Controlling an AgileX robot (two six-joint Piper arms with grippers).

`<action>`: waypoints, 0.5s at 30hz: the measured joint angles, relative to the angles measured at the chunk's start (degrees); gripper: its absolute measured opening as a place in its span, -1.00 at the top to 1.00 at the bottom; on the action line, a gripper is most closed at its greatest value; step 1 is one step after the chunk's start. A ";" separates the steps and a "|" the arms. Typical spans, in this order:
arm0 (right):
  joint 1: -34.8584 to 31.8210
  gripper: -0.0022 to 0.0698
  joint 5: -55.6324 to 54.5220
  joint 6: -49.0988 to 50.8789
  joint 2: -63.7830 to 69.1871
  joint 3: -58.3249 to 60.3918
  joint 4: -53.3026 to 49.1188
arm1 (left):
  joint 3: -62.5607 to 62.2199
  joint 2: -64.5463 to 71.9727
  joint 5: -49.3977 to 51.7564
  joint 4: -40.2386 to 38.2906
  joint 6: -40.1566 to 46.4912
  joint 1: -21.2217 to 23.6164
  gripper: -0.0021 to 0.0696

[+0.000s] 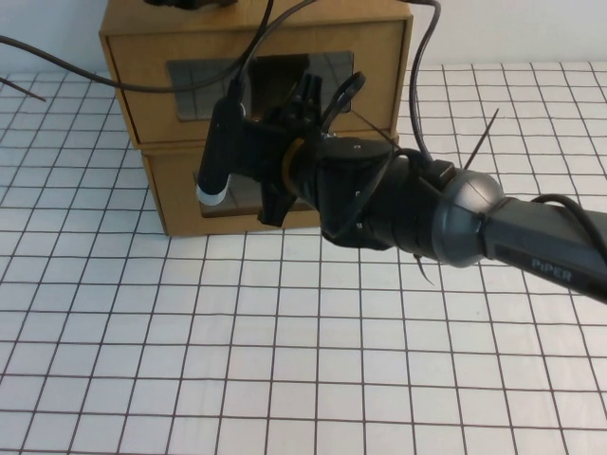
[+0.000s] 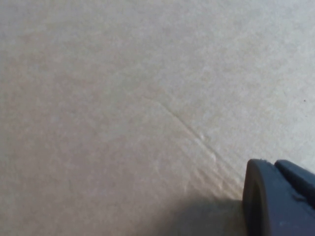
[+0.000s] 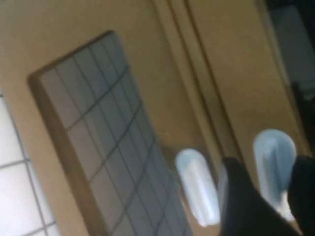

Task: Open the shoe box
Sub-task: 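Pull the top drawer of the cardboard box fully open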

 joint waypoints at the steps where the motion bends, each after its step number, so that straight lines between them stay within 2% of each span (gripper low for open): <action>1: 0.00 0.37 -0.38 0.00 0.10 0.00 0.00 | 0.00 0.00 0.00 0.00 0.00 0.00 0.95; 11: 0.00 0.42 -0.59 0.00 0.88 -0.24 -2.62 | 0.00 0.00 0.10 0.00 0.00 0.00 0.95; 15: 0.00 0.50 -0.59 0.00 1.00 -0.50 -3.53 | 0.00 0.00 0.10 0.00 0.00 0.00 0.95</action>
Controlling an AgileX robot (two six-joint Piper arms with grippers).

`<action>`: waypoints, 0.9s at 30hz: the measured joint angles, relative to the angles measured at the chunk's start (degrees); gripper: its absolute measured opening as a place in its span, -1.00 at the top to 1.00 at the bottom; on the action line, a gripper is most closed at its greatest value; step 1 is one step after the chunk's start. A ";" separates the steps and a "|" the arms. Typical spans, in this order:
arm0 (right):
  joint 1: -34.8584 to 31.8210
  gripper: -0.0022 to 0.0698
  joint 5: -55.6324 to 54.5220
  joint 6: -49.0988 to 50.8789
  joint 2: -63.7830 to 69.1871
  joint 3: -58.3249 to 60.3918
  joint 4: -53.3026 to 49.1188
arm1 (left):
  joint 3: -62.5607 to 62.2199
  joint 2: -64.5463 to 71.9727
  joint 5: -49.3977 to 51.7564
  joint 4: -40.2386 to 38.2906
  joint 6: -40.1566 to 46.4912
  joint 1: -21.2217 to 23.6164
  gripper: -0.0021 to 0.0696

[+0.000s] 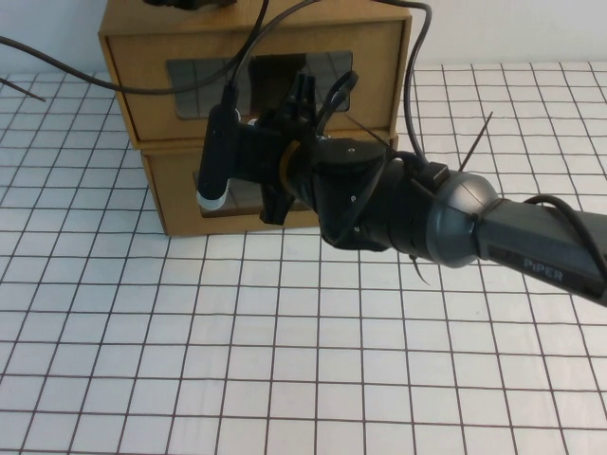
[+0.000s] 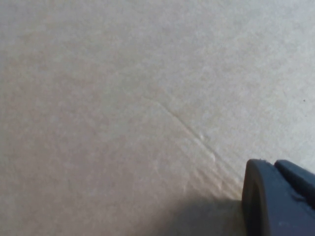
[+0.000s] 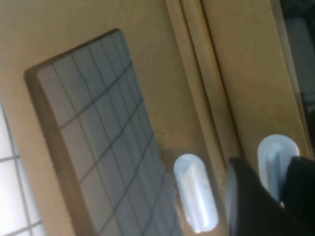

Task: Open the shoe box
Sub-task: 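Pull the top drawer of the cardboard box fully open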

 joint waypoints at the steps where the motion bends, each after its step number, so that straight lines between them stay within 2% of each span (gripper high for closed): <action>1: 0.00 0.54 0.22 0.00 0.09 -0.12 -0.81 | 0.00 0.00 0.00 0.00 0.00 0.00 0.95; 5: 0.00 0.64 1.14 0.00 0.47 -0.12 -4.61 | 0.00 0.00 0.00 0.00 0.00 0.00 0.95; 13: 0.10 0.73 2.42 0.08 0.79 -0.12 -9.37 | 0.00 0.00 0.12 0.00 0.00 0.00 0.95; 18: 0.21 0.89 2.89 0.08 1.12 -0.12 -10.14 | 0.00 0.00 1.03 -0.08 0.00 0.00 0.95; 27: 2.74 0.91 7.17 0.08 -1.27 4.05 -10.93 | -0.03 0.00 2.33 0.03 -2.07 -0.05 0.95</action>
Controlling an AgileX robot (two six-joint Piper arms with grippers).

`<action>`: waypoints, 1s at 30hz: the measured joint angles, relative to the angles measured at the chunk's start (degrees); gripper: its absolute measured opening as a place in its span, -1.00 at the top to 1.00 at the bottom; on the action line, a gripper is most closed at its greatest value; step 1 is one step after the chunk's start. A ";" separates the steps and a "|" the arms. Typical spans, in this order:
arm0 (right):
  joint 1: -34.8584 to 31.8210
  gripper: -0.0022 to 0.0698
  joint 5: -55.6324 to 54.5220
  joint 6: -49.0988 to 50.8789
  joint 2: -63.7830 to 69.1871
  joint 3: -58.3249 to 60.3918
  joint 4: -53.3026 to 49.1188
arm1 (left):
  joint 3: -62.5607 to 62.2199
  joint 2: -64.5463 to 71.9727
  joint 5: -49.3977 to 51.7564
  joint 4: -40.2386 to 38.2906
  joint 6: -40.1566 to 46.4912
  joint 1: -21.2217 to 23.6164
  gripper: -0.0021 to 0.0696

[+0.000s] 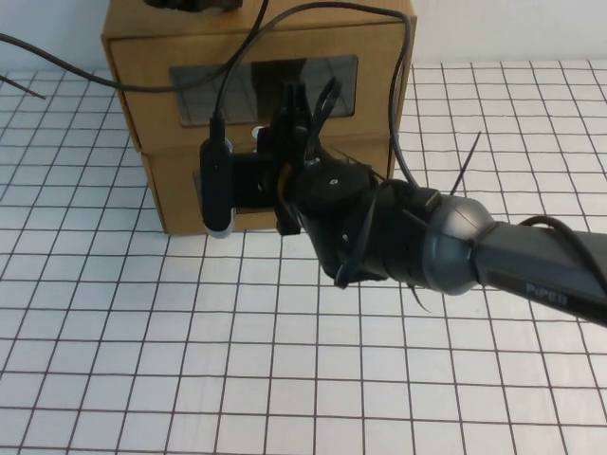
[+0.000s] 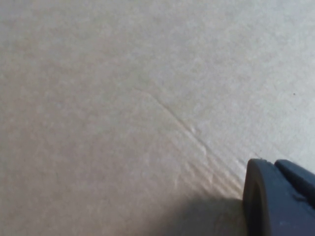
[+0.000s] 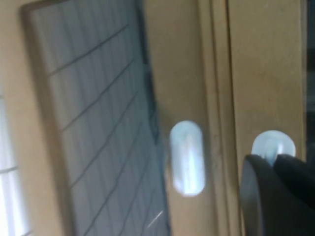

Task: Open the shoe box
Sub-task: 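Pull the top drawer of the cardboard box fully open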

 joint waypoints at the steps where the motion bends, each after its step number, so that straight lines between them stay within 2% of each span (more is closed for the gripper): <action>1: 0.54 0.91 0.14 0.00 -1.05 1.37 0.00 | 0.00 -0.10 0.09 0.28 -0.29 -0.09 0.95; 12: 8.84 0.93 5.11 6.00 -13.59 16.92 1.63 | 0.00 0.01 -0.01 0.77 -0.99 -0.23 0.95; 17: 13.72 0.93 8.21 11.76 -19.07 23.25 2.42 | 0.00 0.01 -0.01 0.77 -1.67 -0.23 0.95; 25: 20.16 0.93 14.87 13.90 -21.12 26.43 7.40 | -0.09 0.01 0.10 0.77 -2.07 -0.23 0.95; 30: 21.11 0.91 15.13 14.72 -21.12 26.68 9.83 | -0.09 0.01 0.10 0.77 -2.37 -0.23 0.95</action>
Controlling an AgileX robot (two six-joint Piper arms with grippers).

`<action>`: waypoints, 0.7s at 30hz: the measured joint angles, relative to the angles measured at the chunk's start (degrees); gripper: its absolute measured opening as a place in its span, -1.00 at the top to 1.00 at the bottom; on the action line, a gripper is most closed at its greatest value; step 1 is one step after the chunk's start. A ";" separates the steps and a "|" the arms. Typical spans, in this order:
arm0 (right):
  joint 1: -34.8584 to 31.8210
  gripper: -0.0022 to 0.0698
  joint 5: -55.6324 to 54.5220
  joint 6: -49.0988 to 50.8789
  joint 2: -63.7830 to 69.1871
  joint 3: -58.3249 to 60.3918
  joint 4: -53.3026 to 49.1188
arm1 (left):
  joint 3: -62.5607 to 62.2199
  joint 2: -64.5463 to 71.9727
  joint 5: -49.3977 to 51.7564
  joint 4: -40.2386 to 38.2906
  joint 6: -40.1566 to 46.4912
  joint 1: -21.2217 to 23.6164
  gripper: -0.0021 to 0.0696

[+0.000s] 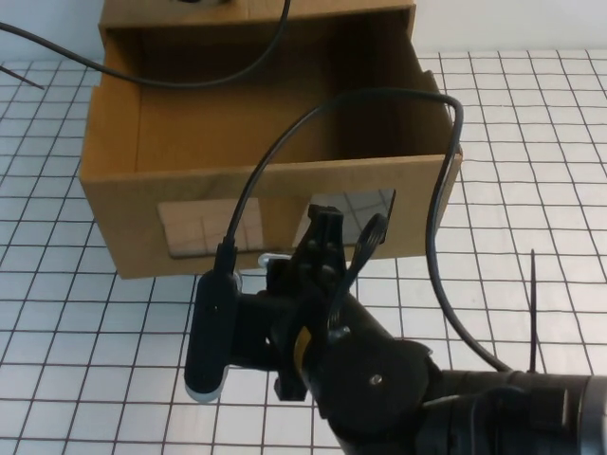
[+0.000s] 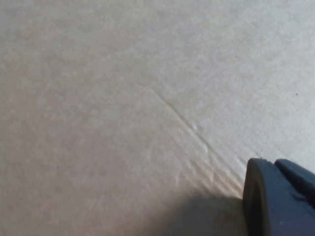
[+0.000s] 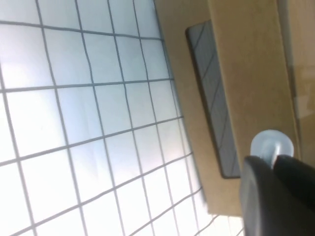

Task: Open the shoe box
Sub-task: 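Pull the top drawer of the cardboard box fully open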

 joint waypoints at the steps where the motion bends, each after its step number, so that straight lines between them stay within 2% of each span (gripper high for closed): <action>1: 0.12 0.88 0.40 0.46 0.00 0.00 0.41 | 0.00 0.00 0.00 0.00 0.00 0.00 0.95; 3: 0.59 0.79 1.05 0.96 -0.23 0.00 1.81 | -0.03 0.00 0.10 0.00 -0.04 0.00 0.95; 8: 2.73 0.43 2.40 1.38 -2.98 0.00 7.17 | -1.95 -0.24 2.49 0.82 -0.49 0.00 0.95; 11: 4.50 0.37 4.71 1.40 -5.89 0.00 9.90 | -3.47 -0.93 5.53 2.01 -0.57 0.00 0.95; 14: 5.56 0.46 8.39 3.15 -9.13 0.00 10.89 | -4.42 -2.40 6.55 2.88 -0.57 0.00 0.95; 19: 4.98 0.83 16.12 5.68 -15.02 0.00 11.60 | -5.00 -5.91 7.05 3.08 -0.33 0.00 0.95; 21: 3.48 0.91 17.29 5.94 -17.07 -0.14 12.09 | -5.02 -6.84 7.84 3.08 -0.33 0.00 0.95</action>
